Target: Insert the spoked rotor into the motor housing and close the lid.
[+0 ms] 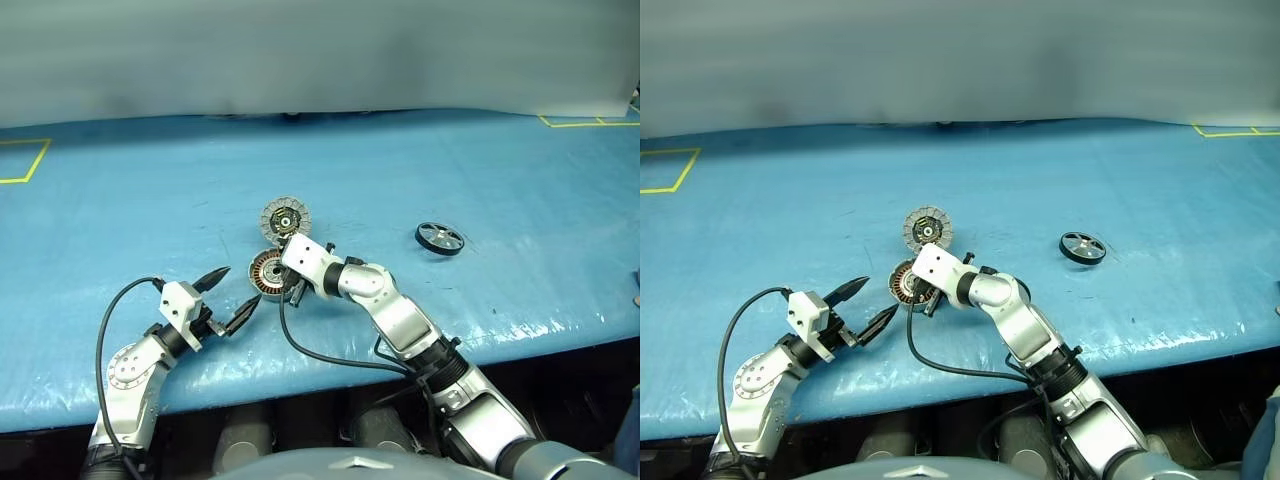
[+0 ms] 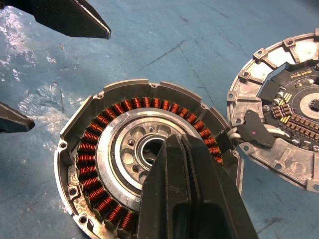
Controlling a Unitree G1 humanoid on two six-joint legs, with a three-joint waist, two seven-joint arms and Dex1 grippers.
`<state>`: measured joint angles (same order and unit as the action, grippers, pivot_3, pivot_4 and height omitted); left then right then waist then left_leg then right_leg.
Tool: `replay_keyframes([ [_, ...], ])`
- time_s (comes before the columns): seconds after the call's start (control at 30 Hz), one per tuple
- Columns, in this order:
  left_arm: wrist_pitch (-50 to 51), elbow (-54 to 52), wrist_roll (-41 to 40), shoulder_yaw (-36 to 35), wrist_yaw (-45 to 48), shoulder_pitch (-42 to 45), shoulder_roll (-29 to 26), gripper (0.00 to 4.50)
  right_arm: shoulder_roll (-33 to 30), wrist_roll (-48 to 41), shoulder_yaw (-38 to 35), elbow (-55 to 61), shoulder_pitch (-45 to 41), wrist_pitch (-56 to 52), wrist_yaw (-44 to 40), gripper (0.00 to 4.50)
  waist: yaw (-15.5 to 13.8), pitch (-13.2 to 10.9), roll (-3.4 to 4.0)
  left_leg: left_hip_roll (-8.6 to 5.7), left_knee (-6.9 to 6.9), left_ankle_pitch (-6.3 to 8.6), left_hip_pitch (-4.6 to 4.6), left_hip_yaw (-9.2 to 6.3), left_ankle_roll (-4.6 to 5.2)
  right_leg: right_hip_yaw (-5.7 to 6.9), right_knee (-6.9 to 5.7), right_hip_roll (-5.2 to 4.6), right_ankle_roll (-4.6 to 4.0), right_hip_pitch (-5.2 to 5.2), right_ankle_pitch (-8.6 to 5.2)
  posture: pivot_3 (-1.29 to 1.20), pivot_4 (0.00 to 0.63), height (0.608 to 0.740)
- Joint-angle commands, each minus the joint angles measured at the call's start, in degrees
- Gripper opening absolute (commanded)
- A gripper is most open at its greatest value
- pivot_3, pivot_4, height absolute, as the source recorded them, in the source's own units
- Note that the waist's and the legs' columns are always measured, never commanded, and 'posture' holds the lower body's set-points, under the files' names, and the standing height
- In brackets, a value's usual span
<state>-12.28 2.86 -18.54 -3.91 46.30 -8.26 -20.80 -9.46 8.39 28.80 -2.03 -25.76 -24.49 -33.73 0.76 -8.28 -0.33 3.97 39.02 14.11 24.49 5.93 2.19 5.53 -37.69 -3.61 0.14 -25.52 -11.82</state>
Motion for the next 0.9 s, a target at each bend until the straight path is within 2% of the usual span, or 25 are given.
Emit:
replay_keyframes([
  [0.03, -1.4, -0.6, 0.0, -0.3, 0.0, 0.0, -0.2, 4.5, -0.9, 1.4, 1.0, -1.8, 0.4, -1.0, -0.4, 0.04, 0.0, 0.0, 0.0, 0.0, 0.0, 0.0, -0.01, 0.0, 0.0, 0.0, 0.0, 0.0, 0.0, -0.01, 0.0, 0.0, 0.15, 0.74],
  [0.4, -1.4, -0.5, -0.1, -0.3, -0.1, -0.1, 0.0, 4.5, -1.9, 3.5, 3.2, -5.8, 1.8, -1.8, -0.3, 0.04, -0.1, 0.1, -0.03, 0.0, 0.0, 0.01, -0.17, -0.01, -0.01, 0.01, 0.0, -0.04, -0.01, 0.11, -0.01, 0.0, 0.15, 0.74],
  [0.57, -1.5, -0.5, -0.2, -0.4, 0.0, -0.3, -0.1, 4.5, -0.5, 0.0, 0.2, -1.2, 2.6, -0.2, -0.7, 0.04, -0.1, 0.1, -0.04, -0.01, 0.0, 0.01, -0.18, 0.0, -0.02, 0.0, 0.0, -0.08, -0.01, 0.1, -0.01, 0.0, 0.15, 0.74],
  [0.73, -1.3, -0.8, -1.0, -0.8, 0.3, -0.3, -0.3, 4.5, 2.6, -8.0, -5.5, 7.2, 4.2, 0.3, -2.1, 0.04, -0.1, 0.1, -0.04, -0.01, -0.03, 0.01, 0.15, -0.01, -0.01, 0.0, 0.01, -0.04, -0.01, 0.03, -0.01, 0.0, 0.15, 0.74],
  [0.9, -1.2, -1.4, -2.0, -1.0, 0.8, -0.7, -0.3, 4.5, -0.3, -9.9, -10.5, 14.1, 6.9, -2.9, -0.2, 0.04, -0.1, 0.0, -0.02, -0.01, -0.06, 0.01, 0.21, -0.01, -0.02, 0.01, 0.02, -0.01, 0.0, 0.01, -0.01, 0.0, 0.15, 0.74],
])
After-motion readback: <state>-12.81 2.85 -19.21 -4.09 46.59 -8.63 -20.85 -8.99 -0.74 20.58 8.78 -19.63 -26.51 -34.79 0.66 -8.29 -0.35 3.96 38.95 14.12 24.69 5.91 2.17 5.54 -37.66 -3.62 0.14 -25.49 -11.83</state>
